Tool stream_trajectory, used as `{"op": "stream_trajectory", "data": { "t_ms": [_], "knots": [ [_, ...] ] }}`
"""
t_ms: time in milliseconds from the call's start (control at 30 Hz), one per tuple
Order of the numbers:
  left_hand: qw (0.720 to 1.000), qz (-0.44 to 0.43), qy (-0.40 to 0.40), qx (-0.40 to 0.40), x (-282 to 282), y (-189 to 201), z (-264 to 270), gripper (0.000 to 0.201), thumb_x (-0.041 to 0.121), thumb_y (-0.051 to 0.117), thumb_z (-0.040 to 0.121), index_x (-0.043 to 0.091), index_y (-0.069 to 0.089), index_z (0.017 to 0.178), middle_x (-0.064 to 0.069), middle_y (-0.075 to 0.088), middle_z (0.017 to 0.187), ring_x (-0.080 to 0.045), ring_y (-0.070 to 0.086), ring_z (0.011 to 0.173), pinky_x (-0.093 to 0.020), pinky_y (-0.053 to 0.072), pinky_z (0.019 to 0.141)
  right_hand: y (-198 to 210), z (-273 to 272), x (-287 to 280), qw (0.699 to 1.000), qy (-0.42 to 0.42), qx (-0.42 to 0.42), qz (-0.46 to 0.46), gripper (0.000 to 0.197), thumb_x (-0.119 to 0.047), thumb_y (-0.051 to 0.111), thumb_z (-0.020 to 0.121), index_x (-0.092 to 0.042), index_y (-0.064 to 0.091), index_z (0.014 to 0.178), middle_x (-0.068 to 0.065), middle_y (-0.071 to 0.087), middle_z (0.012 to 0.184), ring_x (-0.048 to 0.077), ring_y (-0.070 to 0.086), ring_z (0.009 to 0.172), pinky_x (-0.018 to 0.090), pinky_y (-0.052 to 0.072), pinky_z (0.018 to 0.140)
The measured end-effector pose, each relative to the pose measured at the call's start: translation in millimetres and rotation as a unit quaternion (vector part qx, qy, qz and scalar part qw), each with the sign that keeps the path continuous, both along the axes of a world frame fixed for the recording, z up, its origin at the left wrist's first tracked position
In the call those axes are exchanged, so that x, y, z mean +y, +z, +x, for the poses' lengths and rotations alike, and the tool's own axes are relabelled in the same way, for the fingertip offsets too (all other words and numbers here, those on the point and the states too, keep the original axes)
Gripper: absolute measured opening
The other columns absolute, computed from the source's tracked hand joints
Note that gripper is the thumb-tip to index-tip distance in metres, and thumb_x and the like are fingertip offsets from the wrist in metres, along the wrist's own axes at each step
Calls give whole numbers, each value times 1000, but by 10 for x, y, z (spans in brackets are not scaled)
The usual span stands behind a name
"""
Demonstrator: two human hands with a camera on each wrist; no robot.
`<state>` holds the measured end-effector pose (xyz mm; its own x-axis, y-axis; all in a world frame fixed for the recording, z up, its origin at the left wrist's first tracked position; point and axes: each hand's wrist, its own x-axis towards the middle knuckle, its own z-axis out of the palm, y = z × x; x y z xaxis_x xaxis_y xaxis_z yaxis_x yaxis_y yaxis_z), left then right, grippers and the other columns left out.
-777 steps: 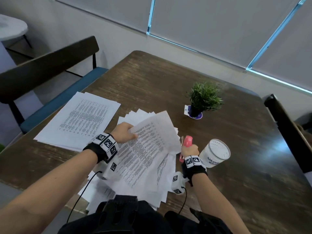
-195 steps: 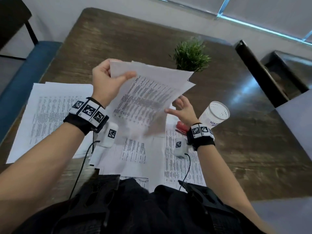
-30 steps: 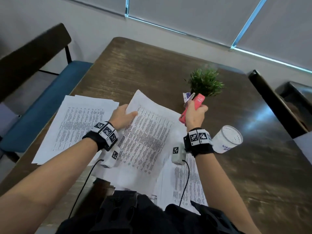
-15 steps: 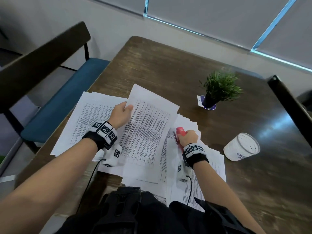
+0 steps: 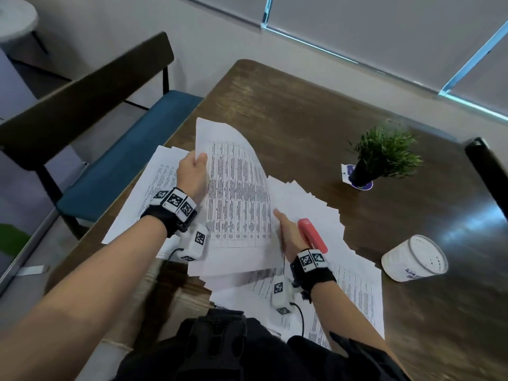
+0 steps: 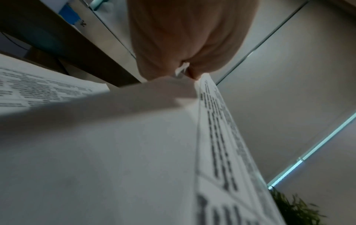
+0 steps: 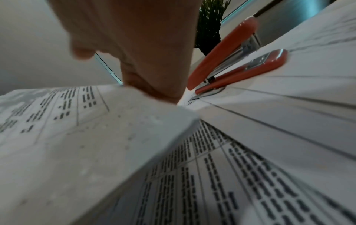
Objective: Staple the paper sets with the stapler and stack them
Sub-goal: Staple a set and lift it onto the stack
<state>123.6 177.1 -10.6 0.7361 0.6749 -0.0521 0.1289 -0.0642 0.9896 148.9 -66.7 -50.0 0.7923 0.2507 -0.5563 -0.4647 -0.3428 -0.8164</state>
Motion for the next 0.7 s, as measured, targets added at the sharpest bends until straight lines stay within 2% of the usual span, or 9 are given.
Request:
{"op": "stream_trajectory", "data": {
  "t_ms": [67,100,200,267,367,467,533,633,700],
  "knots": [
    [1000,20,13,6,110,-26,-27,24,25,39,104,10,58,100,5,61,86,-9,56,75,-22,42,64,15,-32,23,997,69,-28,-25,14,-21,57,95,-8,63,92,-4,70,74,12,65,68,19,49,57],
    [999,32,17,9,174,-54,-38,26,24,40,103,6,59,100,0,62,87,-14,55,76,-27,44,68,27,-47,42,995,86,-35,-41,10,-17,55,97,-10,61,101,-6,70,86,11,65,76,20,50,61],
    [997,48,22,50,413,-246,-78,23,22,48,97,8,63,105,-10,67,99,-21,59,88,-39,49,84,-110,43,127,984,88,-109,-108,31,-21,50,99,-13,50,129,-7,52,128,19,53,119,37,44,103],
    [995,35,23,90,538,-373,-172,24,23,51,93,15,65,110,-5,69,110,-20,63,98,-40,54,90,-320,184,207,978,83,-142,-127,46,-27,51,96,-9,46,138,3,52,140,27,48,130,47,40,109],
    [982,75,22,170,694,-535,-389,29,21,54,95,12,63,120,-6,66,120,-25,61,112,-39,48,100,-739,442,352,976,56,-164,-134,59,-42,49,86,-11,48,137,10,54,138,30,52,126,49,44,104],
    [956,121,68,258,860,-692,-599,33,17,52,96,5,62,126,-17,60,130,-34,53,122,-36,38,105,-470,317,690,975,42,-180,-120,50,-31,47,93,-4,47,135,15,53,138,34,51,125,46,46,98],
    [939,126,89,307,965,-775,-720,36,18,48,97,0,62,124,-25,58,129,-40,52,121,-40,39,104,-251,157,933,973,50,-194,-113,41,-23,43,100,-2,45,135,17,51,137,36,52,122,48,47,93],
    [936,105,81,327,1073,-835,-854,40,19,41,100,-10,63,116,-35,58,121,-45,55,113,-45,43,96,-189,3,1218,974,71,-178,-123,35,-22,35,105,2,43,130,11,51,127,33,52,116,40,43,92],
    [937,102,66,327,1121,-857,-913,37,19,44,101,-8,63,117,-32,59,122,-44,55,114,-43,42,95,-225,-75,1352,973,84,-169,-133,33,-20,31,106,6,41,124,16,53,119,32,52,112,29,38,82]
  ]
}}
